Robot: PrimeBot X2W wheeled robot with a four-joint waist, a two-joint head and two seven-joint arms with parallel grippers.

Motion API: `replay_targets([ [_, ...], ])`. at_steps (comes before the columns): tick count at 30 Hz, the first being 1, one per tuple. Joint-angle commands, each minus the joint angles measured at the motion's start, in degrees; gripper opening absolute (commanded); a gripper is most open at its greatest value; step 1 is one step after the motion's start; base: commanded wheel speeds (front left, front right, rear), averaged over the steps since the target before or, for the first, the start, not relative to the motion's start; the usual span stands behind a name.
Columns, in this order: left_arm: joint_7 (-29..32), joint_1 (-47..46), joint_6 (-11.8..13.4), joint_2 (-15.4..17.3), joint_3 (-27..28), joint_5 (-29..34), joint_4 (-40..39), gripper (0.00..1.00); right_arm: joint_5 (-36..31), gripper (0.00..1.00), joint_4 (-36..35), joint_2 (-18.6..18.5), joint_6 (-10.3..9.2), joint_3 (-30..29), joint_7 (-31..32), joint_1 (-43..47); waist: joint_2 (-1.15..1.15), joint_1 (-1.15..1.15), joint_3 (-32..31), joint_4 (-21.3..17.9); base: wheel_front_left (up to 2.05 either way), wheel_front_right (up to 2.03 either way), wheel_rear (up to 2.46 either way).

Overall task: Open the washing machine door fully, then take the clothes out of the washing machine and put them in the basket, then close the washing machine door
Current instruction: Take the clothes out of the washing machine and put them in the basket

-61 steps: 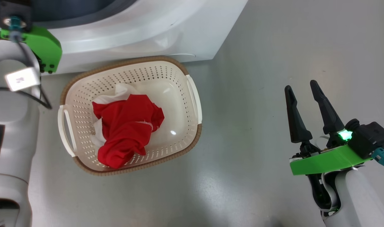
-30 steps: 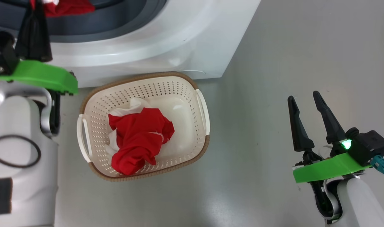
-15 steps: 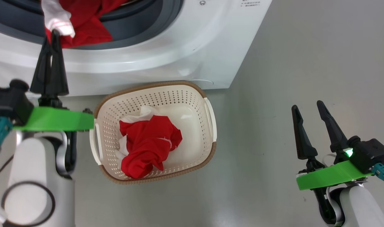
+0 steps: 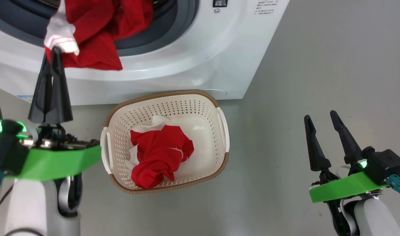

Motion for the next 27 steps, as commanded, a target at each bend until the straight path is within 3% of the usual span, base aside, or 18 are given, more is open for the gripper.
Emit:
replay_targets([
  [1,-0.4,1.7,0.0,1.5,1.1,-0.5,-3.8,0.00,-0.3,1.00,-1.2,-0.1,0.43,1.1,-0.4,1.1,0.00,0.00,-0.2,0.1,0.00,0.00,0.00],
  [11,-0.4,4.4,3.2,1.4,-2.0,-0.4,-15.1,0.00,-0.3,1.00,-1.4,-0.1,0.43,1.2,-0.4,1.5,0.00,0.00,-0.4,0.0,0.00,0.00,0.00],
  [18,-0.4,6.6,4.2,1.4,-4.7,-0.7,-9.3,0.00,-0.3,1.00,-1.3,-0.1,0.43,1.6,-0.4,1.4,0.00,0.00,-0.1,-0.3,0.00,0.00,0.00],
  [27,-0.4,7.1,3.5,1.4,-5.2,-1.9,1.1,0.00,-0.2,1.00,-1.5,-0.1,0.43,1.6,-0.4,0.7,0.00,0.00,1.5,-0.6,0.00,0.00,0.00],
])
